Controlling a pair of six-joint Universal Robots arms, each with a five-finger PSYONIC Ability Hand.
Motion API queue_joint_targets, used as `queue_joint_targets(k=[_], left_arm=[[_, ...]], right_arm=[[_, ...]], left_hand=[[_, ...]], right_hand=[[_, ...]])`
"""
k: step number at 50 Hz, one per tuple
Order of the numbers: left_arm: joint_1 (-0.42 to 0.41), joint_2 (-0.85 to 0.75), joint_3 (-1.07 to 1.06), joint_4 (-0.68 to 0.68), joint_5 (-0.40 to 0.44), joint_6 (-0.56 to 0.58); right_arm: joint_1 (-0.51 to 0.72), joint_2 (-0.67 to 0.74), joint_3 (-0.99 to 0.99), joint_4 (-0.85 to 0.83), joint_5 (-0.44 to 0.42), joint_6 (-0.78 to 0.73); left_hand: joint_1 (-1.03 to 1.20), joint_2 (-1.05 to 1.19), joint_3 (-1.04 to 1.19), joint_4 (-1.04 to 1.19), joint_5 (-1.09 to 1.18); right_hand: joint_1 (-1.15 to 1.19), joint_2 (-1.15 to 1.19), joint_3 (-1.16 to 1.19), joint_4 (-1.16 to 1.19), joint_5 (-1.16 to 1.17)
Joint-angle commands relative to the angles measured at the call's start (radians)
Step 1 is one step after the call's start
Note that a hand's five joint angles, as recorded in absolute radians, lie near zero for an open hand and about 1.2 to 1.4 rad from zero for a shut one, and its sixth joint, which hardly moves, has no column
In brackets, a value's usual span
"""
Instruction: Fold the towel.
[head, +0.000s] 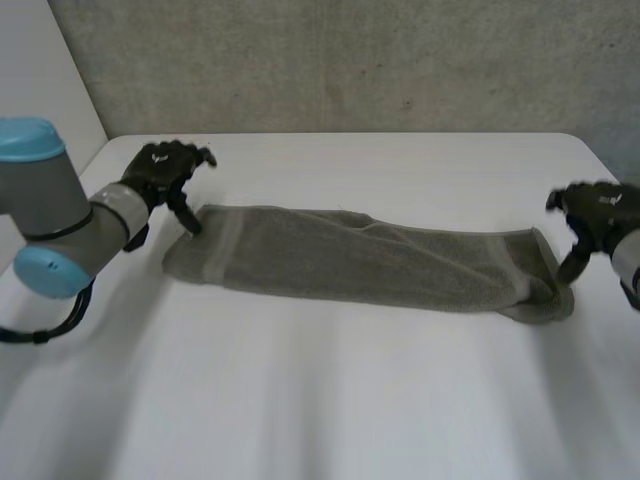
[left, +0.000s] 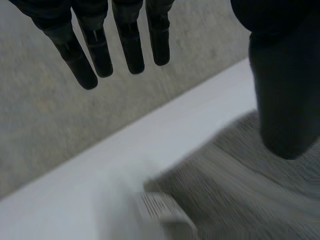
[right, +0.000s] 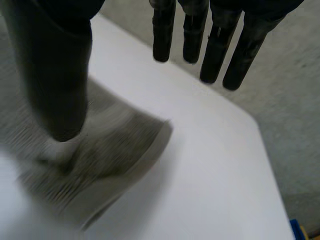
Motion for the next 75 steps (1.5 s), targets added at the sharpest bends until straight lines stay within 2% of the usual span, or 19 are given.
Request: queue_joint_targets(k=[1, 3, 6, 20, 23, 25, 28, 29, 31, 32, 36, 38, 54, 55, 56, 58, 61, 69, 75], left_arm=[[0.041, 0.048, -0.185, 0.001, 0.044, 0.101], [0.053, 0.045, -0.234, 0.003, 0.068, 0.19], [0.055, 0.033, -0.252, 0.004, 0.076, 0.248], [0.054, -0.052, -0.222, 0.017, 0.075, 0.27], [0.054, -0.053, -0.219, 0.029, 0.075, 0.27], [0.054, -0.053, -0.219, 0.052, 0.075, 0.27], [0.054, -0.053, -0.219, 0.061, 0.075, 0.27], [0.054, -0.053, -0.219, 0.069, 0.075, 0.272], [0.054, -0.055, -0.219, 0.07, 0.076, 0.272], [0.054, -0.055, -0.22, 0.07, 0.075, 0.272], [0.052, -0.053, -0.222, 0.07, 0.067, 0.27], [0.052, -0.05, -0.222, 0.07, 0.065, 0.267], [0.061, 0.058, -0.323, 0.06, 0.076, 0.23], [0.06, 0.074, -0.347, 0.064, 0.078, 0.23], [0.06, 0.074, -0.348, 0.064, 0.078, 0.23], [0.055, 0.097, -0.389, 0.073, 0.09, 0.232], [0.057, 0.118, -0.406, 0.073, 0.11, 0.232], [0.067, 0.135, -0.404, 0.072, 0.116, 0.229], [0.087, 0.158, -0.395, 0.072, 0.116, 0.218]], right_arm=[[-0.013, -0.013, 0.171, -0.078, -0.049, -0.037], [-0.038, -0.008, 0.215, -0.104, -0.052, -0.039], [-0.042, 0.007, 0.243, -0.133, -0.059, -0.037], [-0.035, 0.141, 0.239, -0.246, -0.057, -0.045], [-0.036, 0.153, 0.231, -0.275, -0.055, -0.045], [-0.036, 0.162, 0.225, -0.326, -0.048, -0.047], [-0.038, 0.162, 0.222, -0.346, -0.046, -0.045], [-0.041, 0.165, 0.216, -0.358, -0.036, -0.047], [-0.045, 0.17, 0.211, -0.364, -0.013, -0.06], [-0.047, 0.17, 0.206, -0.366, 0.027, -0.083], [-0.047, 0.155, 0.208, -0.38, 0.139, -0.16], [-0.044, 0.152, 0.216, -0.392, 0.147, -0.178], [-0.033, 0.167, 0.22, -0.391, 0.106, -0.2], [-0.036, 0.167, 0.217, -0.391, 0.106, -0.2], [-0.036, 0.167, 0.217, -0.391, 0.106, -0.2], [-0.047, 0.168, 0.206, -0.387, 0.115, -0.202], [-0.048, 0.168, 0.191, -0.386, 0.125, -0.22], [-0.177, 0.106, 0.122, -0.377, 0.251, -0.33], [-0.062, 0.043, 0.025, -0.377, 0.267, -0.332]], left_hand=[[0.162, 0.162, 0.164, 0.159, 0.155], [0.195, 0.194, 0.196, 0.191, 0.187], [0.189, 0.188, 0.19, 0.185, 0.182], [0.165, 0.165, 0.167, 0.162, 0.158], [0.209, 0.209, 0.211, 0.206, 0.202], [0.533, 0.533, 0.535, 0.529, 0.526], [0.635, 0.634, 0.636, 0.631, 0.628], [0.676, 0.675, 0.677, 0.672, 0.668], [0.776, 0.775, 0.777, 0.772, 0.769], [0.927, 0.926, 0.928, 0.923, 0.919], [0.928, 0.928, 0.93, 0.924, 0.921], [0.928, 0.928, 0.93, 0.924, 0.921], [0.928, 0.928, 0.93, 0.924, 0.921], [0.684, 0.684, 0.686, 0.681, 0.677], [0.682, 0.681, 0.683, 0.678, 0.675], [0.395, 0.395, 0.397, 0.392, 0.388], [0.286, 0.285, 0.287, 0.282, 0.279], [0.283, 0.282, 0.284, 0.279, 0.276], [0.277, 0.276, 0.278, 0.273, 0.27]], right_hand=[[0.197, 0.205, 0.206, 0.203, 0.189], [0.243, 0.252, 0.253, 0.249, 0.236], [0.246, 0.255, 0.256, 0.252, 0.239], [0.249, 0.258, 0.259, 0.255, 0.242], [0.349, 0.358, 0.359, 0.355, 0.342], [0.656, 0.664, 0.665, 0.662, 0.648], [0.781, 0.789, 0.79, 0.787, 0.773], [1.002, 1.01, 1.011, 1.008, 0.994], [1.009, 1.017, 1.018, 1.015, 1.001], [1.009, 1.017, 1.018, 1.015, 1.001], [1.009, 1.017, 1.018, 1.015, 1.001], [1.009, 1.017, 1.018, 1.015, 1.001], [1.009, 1.017, 1.018, 1.015, 1.001], [1.009, 1.017, 1.018, 1.015, 1.001], [1.009, 1.017, 1.018, 1.015, 1.001], [1.009, 1.017, 1.018, 1.015, 1.001], [1.009, 1.017, 1.018, 1.015, 1.001], [1.009, 1.017, 1.018, 1.015, 1.001], [1.009, 1.017, 1.018, 1.015, 1.001]])
